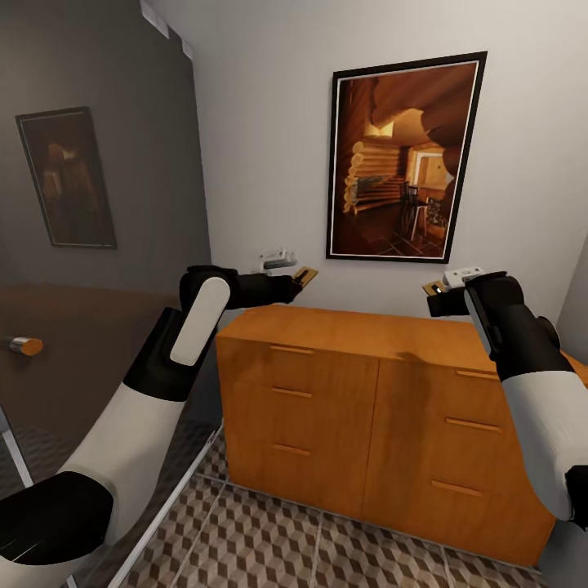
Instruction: Take the four mousetraps from the cabinet in the bathroom and place them on the bathroom floor. Make sure all four end up on the same floor surface, and ensure that at least two of them are either under or directly next to the same bathroom sink.
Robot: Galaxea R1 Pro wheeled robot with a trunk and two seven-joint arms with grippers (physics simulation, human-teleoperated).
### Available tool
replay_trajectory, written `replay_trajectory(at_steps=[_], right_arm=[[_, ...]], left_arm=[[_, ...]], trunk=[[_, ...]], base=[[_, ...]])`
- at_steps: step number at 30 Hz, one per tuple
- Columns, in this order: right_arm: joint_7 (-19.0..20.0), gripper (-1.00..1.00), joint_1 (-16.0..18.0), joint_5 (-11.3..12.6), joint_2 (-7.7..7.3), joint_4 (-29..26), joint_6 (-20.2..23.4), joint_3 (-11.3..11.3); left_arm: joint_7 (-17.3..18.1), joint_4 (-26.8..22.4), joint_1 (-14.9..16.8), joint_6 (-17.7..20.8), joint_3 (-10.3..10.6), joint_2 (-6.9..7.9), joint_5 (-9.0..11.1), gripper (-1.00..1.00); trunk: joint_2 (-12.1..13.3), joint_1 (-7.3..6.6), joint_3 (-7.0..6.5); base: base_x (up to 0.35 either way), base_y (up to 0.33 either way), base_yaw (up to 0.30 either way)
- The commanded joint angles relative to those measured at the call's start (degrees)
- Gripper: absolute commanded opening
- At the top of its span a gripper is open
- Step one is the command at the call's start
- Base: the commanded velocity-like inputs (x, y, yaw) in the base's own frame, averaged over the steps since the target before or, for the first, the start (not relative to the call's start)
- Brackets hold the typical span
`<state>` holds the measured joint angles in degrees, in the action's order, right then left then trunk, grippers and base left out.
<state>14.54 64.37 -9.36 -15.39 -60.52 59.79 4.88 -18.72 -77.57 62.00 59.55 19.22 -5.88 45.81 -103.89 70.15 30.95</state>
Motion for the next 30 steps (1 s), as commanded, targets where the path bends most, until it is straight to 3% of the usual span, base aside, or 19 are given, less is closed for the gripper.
replay_trajectory(at_steps=[1,24,30], right_arm=[[0.5,-1.00,0.1,-0.5,-0.03,0.0,0.2,0.1],[0.5,-1.00,0.0,-0.4,0.43,0.5,0.2,0.3],[0.7,-1.00,0.0,-0.2,0.44,0.5,0.2,0.3]], left_arm=[[-0.6,0.0,0.1,0.1,0.0,-0.01,0.6,-1.00],[-0.6,1.1,0.1,0.1,0.1,0.17,0.7,-1.00],[-0.7,1.1,0.1,0.1,0.1,0.17,0.7,-1.00]], trunk=[[0.0,0.00,0.07],[0.0,0.00,0.07],[0.0,0.00,0.07]], base=[[0.000,0.000,0.000],[0.000,0.000,0.000],[-0.324,0.000,0.000]])
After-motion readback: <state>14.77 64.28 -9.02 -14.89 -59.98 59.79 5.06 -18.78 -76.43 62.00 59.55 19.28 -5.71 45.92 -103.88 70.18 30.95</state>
